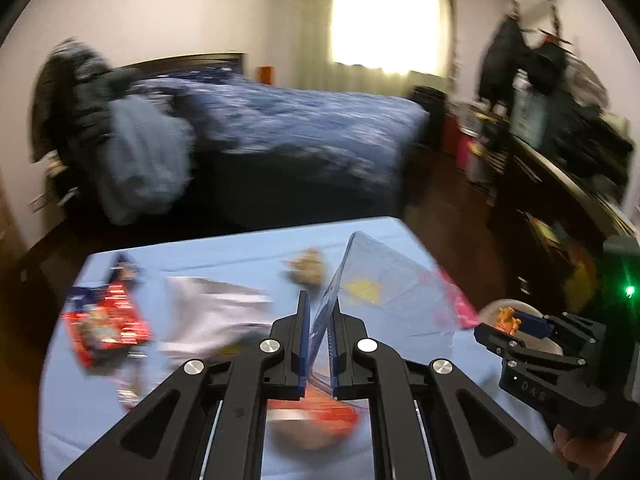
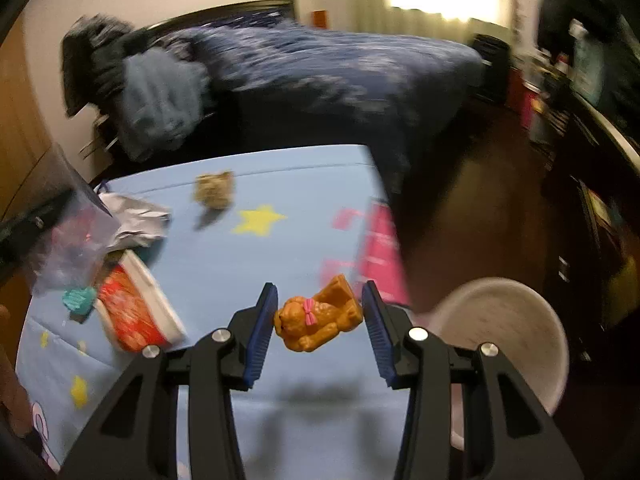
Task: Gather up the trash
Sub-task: 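Carry both items over the white bin and open both grippers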
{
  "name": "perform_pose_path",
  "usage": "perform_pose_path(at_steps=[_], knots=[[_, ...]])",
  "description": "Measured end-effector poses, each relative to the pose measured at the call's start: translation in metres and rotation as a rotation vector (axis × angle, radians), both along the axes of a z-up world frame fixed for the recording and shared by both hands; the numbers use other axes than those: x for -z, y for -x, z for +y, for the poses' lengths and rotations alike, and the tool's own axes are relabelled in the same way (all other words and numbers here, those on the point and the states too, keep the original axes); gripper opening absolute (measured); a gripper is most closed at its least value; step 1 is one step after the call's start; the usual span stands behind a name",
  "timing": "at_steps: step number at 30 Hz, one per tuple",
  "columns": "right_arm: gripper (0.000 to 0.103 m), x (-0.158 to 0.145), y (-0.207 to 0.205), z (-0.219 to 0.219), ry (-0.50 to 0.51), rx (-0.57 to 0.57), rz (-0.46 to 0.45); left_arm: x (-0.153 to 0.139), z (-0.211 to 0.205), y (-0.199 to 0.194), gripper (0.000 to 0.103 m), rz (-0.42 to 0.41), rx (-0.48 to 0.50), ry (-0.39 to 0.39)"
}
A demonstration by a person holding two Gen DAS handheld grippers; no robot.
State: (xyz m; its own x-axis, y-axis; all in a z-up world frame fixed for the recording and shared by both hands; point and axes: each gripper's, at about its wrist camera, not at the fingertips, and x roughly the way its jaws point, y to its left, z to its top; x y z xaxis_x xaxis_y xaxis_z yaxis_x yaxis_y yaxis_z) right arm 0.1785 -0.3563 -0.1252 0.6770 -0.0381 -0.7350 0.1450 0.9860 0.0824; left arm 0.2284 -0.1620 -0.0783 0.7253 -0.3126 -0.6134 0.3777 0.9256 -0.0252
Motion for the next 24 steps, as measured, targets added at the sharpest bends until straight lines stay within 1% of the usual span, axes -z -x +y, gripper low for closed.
perform_pose_path(at_steps=[4,6,9,10,12,13,16,20,24], knots=[[0.044,0.011,0.029,-0.052,-0.032,0.116,0.021,0.012,-0.058,0.004,0.009,0.061,0.106,0.010],[0.044,0.022,0.043,-0.079,-0.037,0.179,0.042,0.019,-0.092,0.004,0.009,0.090,0.158,-0.005],[0.044,0.038,0.056,-0.108,-0.038,0.243,0.069,0.033,-0.149,0.004,0.009,0.120,0.239,-0.046],[0.044,0.045,0.059,-0.119,-0.038,0.266,0.084,0.037,-0.161,0.004,0.009,0.126,0.255,-0.059],[0.044,0.055,0.066,-0.136,-0.049,0.286,0.093,0.053,-0.199,0.005,0.009,0.146,0.298,-0.111],[0.044,0.060,0.067,-0.142,-0.048,0.295,0.098,0.057,-0.210,0.006,0.009,0.154,0.310,-0.123],[0.044,0.077,0.063,-0.157,-0.057,0.308,0.120,0.083,-0.250,-0.001,0.009,0.225,0.342,-0.167],[0.044,0.097,0.057,-0.168,-0.091,0.311,0.153,0.107,-0.278,-0.001,0.009,0.283,0.361,-0.230],[0.044,0.106,0.052,-0.167,-0.090,0.296,0.172,0.124,-0.287,-0.007,0.010,0.322,0.345,-0.261]])
